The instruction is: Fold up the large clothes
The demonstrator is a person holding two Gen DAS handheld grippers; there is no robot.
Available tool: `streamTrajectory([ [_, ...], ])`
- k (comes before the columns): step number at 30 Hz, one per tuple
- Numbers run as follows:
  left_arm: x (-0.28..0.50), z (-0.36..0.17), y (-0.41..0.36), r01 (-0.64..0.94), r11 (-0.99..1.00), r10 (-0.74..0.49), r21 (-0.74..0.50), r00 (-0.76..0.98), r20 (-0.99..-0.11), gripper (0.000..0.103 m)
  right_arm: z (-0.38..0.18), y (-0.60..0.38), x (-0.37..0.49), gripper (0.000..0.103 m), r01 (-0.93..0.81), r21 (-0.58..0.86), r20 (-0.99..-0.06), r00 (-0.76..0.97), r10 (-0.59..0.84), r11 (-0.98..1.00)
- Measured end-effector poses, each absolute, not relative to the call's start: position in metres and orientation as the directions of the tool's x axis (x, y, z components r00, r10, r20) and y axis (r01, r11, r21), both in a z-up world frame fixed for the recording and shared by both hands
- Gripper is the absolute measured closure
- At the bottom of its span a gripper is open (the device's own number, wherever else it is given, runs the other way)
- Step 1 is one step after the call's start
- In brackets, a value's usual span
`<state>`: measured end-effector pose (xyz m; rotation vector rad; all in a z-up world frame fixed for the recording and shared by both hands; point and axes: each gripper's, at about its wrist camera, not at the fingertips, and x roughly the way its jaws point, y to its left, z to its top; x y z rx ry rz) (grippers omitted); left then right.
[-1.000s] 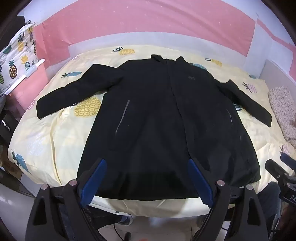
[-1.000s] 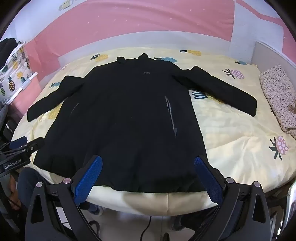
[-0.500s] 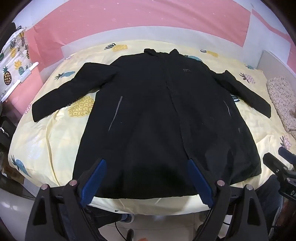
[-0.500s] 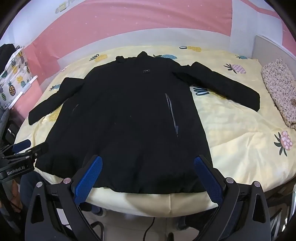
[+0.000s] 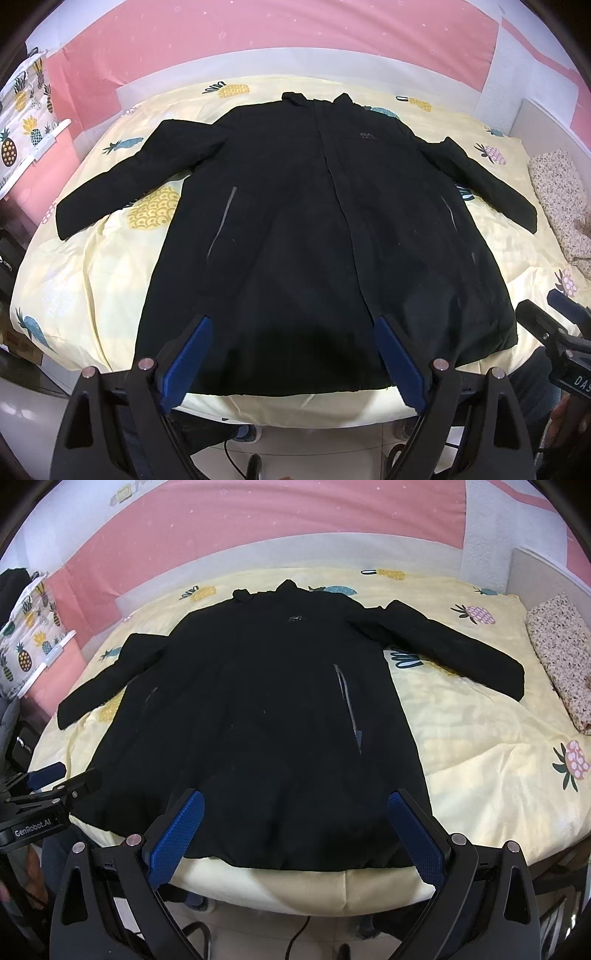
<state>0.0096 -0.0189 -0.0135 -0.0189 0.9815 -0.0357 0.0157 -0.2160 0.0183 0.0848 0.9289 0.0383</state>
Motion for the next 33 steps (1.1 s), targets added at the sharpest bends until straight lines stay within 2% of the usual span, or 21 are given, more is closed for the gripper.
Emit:
streamTrajectory([
  [33, 0.010, -0.006, -0.019, 0.028, 1.000, -0.021, -0.006, 0.563, -0.826, 0.012, 0.025, -0.209, 0.015, 0.003, -0.011, 0.091, -0.798, 0.598, 0.079, 0.996],
])
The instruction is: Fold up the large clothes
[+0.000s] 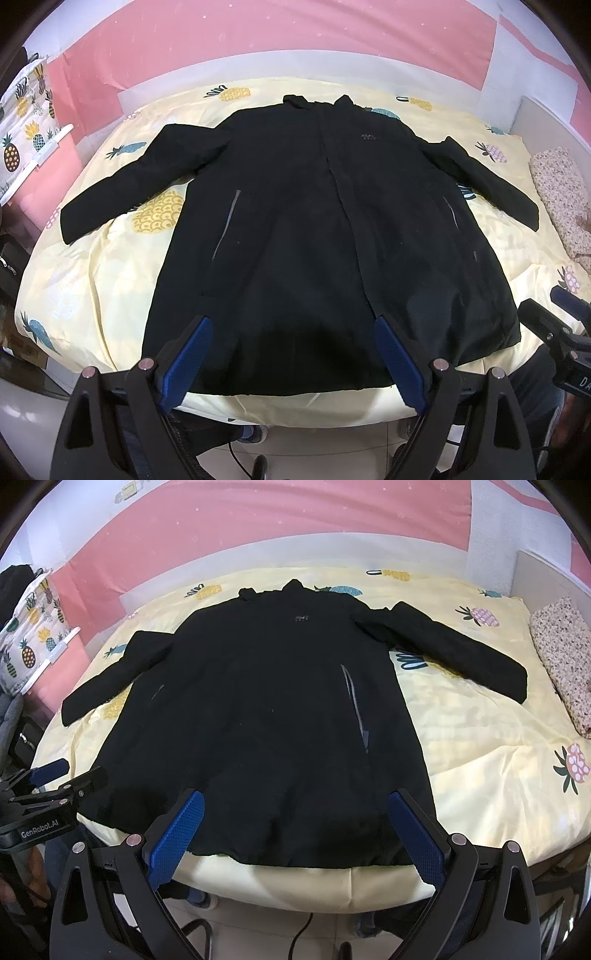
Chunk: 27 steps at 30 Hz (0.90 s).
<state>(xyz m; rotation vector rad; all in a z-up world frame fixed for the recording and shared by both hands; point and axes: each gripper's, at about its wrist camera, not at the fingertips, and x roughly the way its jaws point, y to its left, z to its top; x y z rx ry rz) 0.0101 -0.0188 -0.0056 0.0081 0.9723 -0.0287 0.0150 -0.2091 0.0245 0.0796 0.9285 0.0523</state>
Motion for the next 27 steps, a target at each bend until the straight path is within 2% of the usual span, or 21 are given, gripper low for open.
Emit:
streamTrajectory([
  [27, 0.0100, -0.0057, -0.0191, 0.022, 1.000, -0.013, -0.001, 0.567, -0.824, 0.012, 0.0244, -0.2046, 0.0154, 0.003, -0.022, 0.093, -0.795, 0.600, 0.088, 0.995],
])
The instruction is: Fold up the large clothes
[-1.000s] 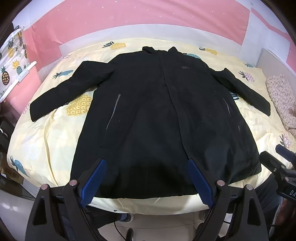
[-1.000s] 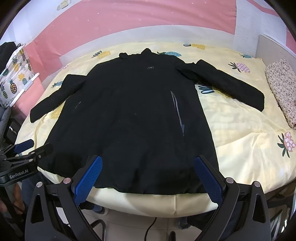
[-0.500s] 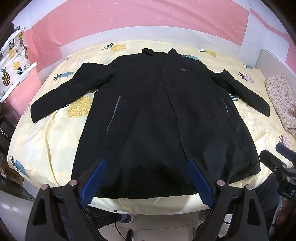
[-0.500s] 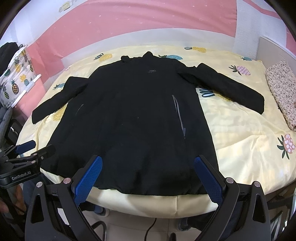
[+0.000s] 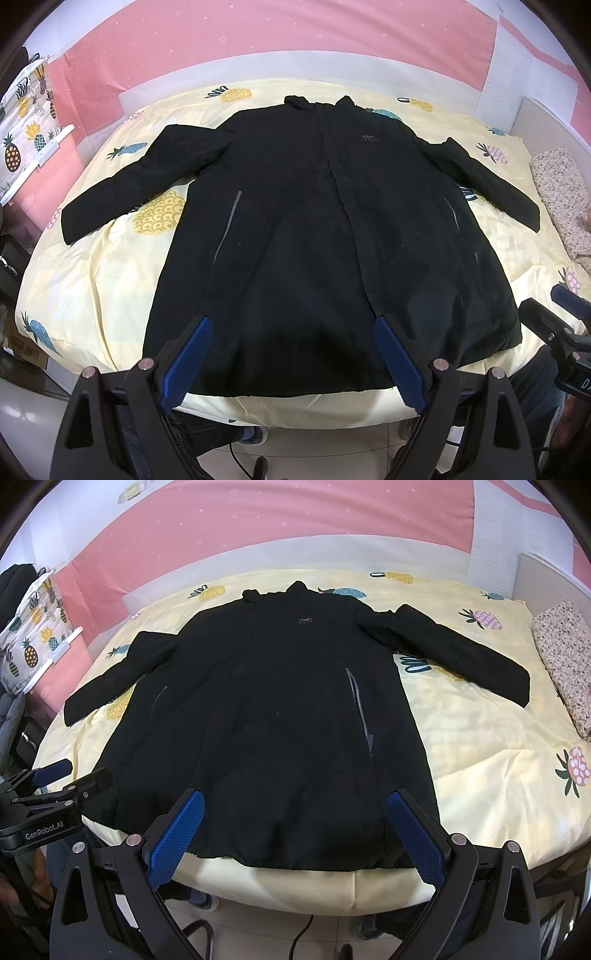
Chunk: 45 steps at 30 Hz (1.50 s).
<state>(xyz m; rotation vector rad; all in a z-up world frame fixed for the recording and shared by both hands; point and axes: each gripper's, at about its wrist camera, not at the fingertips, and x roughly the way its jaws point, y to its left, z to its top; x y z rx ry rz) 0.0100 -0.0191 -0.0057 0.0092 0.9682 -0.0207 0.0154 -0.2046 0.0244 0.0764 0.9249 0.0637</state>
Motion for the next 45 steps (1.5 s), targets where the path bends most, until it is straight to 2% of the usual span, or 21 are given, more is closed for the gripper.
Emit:
streamTrajectory([
  [28, 0.053, -0.040, 0.014, -0.036, 0.999, 0.016, -0.004, 0.534, -0.845, 0.012, 0.005, -0.194, 0.066, 0.003, -0.060, 0.092, -0.811, 0.574, 0.110, 0.994],
  [36, 0.090, -0.058, 0.063, -0.137, 0.986, -0.009, -0.093, 0.517, -0.856, 0.012, -0.001, -0.178, 0.103, 0.003, -0.088, 0.097, -0.808, 0.574, 0.130, 0.991],
  [45, 0.133, -0.068, 0.123, -0.244, 0.967, 0.065, -0.078, 0.528, -0.847, 0.012, -0.010, -0.152, 0.145, 0.003, -0.142, 0.046, -0.809, 0.576, 0.121, 0.989],
])
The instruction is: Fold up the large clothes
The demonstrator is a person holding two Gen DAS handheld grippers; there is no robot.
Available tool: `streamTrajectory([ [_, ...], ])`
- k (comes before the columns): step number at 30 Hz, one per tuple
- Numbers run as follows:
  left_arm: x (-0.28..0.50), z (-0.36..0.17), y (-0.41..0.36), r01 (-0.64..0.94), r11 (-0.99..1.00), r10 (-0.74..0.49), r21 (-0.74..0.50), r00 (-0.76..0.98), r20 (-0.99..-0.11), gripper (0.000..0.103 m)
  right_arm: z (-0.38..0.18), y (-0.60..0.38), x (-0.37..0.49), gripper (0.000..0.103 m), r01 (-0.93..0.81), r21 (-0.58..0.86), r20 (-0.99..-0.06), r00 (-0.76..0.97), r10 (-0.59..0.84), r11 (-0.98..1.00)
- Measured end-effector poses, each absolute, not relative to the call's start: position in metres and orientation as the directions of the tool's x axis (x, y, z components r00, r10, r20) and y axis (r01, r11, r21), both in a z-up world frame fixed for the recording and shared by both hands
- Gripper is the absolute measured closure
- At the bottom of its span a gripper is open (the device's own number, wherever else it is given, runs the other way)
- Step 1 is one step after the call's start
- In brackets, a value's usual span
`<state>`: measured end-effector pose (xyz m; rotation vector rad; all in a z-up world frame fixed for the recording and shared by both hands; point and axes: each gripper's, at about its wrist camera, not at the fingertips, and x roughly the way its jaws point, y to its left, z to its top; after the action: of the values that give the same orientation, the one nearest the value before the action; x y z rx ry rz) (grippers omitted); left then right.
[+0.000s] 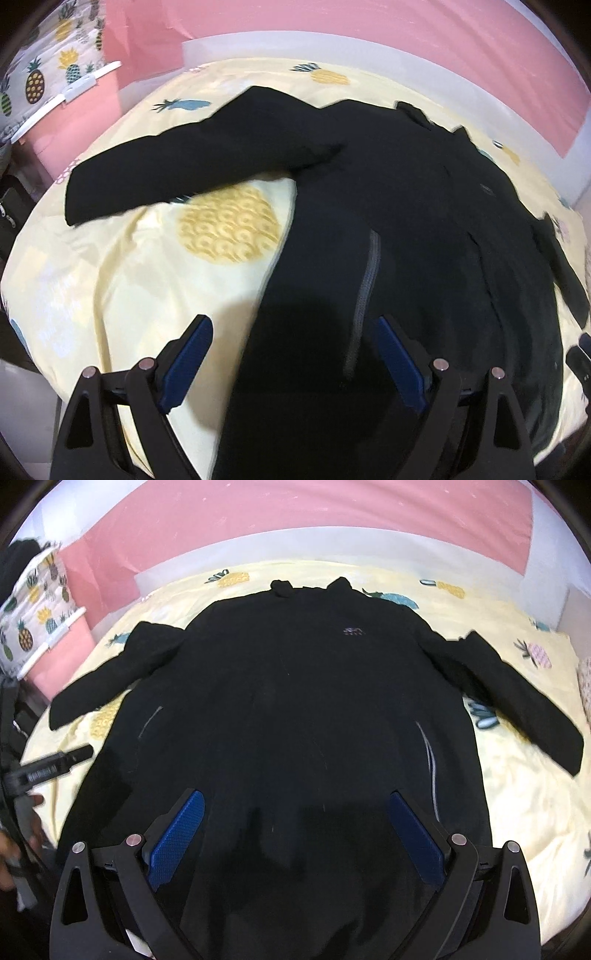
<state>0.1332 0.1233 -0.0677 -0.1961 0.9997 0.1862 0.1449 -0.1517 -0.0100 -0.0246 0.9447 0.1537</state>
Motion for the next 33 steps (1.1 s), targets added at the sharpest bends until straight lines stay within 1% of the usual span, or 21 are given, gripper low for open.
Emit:
streamTrajectory([
  [2, 0.140, -0.070, 0.136, -0.265, 0.962, 0.084, -0.069, 0.526, -0.846, 0.013, -0.011, -0.147, 0.152, 0.003, -0.154, 0.033, -0.808, 0.577, 0.117, 0.988],
  [3, 0.144, -0.070, 0.142, -0.274, 0.959, 0.089, -0.072, 0.532, -0.842, 0.018, -0.011, -0.145, 0.155, 0.003, -0.159, 0.030, -0.809, 0.576, 0.118, 0.987],
  [4, 0.147, -0.071, 0.149, -0.287, 0.956, 0.098, -0.070, 0.532, -0.841, 0.020, -0.012, -0.143, 0.159, 0.003, -0.167, 0.027, -0.809, 0.575, 0.120, 0.986],
  [8, 0.157, -0.077, 0.180, -0.345, 0.935, 0.127, -0.079, 0.535, -0.835, 0.020, -0.013, -0.130, 0.173, 0.003, -0.189, 0.006, -0.810, 0.575, 0.116, 0.982],
  [11, 0.167, -0.085, 0.211, -0.379, 0.917, 0.103, -0.128, 0.532, -0.840, 0.020, -0.014, -0.119, 0.182, 0.003, -0.202, 0.004, -0.810, 0.574, 0.122, 0.979],
  [15, 0.174, -0.097, 0.252, -0.460, 0.874, 0.121, -0.157, 0.519, -0.846, 0.020, -0.016, -0.106, 0.190, 0.003, -0.218, 0.010, -0.812, 0.568, 0.135, 0.976],
  [23, 0.178, -0.118, 0.333, -0.600, 0.754, 0.133, -0.266, 0.537, -0.833, 0.020, -0.027, -0.091, 0.205, 0.003, -0.221, 0.000, -0.831, 0.542, 0.123, 0.975],
  [29, 0.188, -0.136, 0.362, -0.654, 0.705, 0.170, -0.275, 0.532, -0.830, 0.022, -0.033, -0.092, 0.217, 0.003, -0.211, 0.017, -0.840, 0.527, 0.128, 0.977],
  [32, 0.192, -0.136, 0.365, -0.663, 0.707, 0.211, -0.246, 0.530, -0.822, 0.031, -0.036, -0.092, 0.222, 0.003, -0.213, 0.024, -0.849, 0.511, 0.133, 0.977],
  [33, 0.194, -0.135, 0.366, -0.668, 0.706, 0.225, -0.235, 0.526, -0.820, 0.038, -0.037, -0.093, 0.223, 0.003, -0.214, 0.028, -0.853, 0.505, 0.135, 0.977],
])
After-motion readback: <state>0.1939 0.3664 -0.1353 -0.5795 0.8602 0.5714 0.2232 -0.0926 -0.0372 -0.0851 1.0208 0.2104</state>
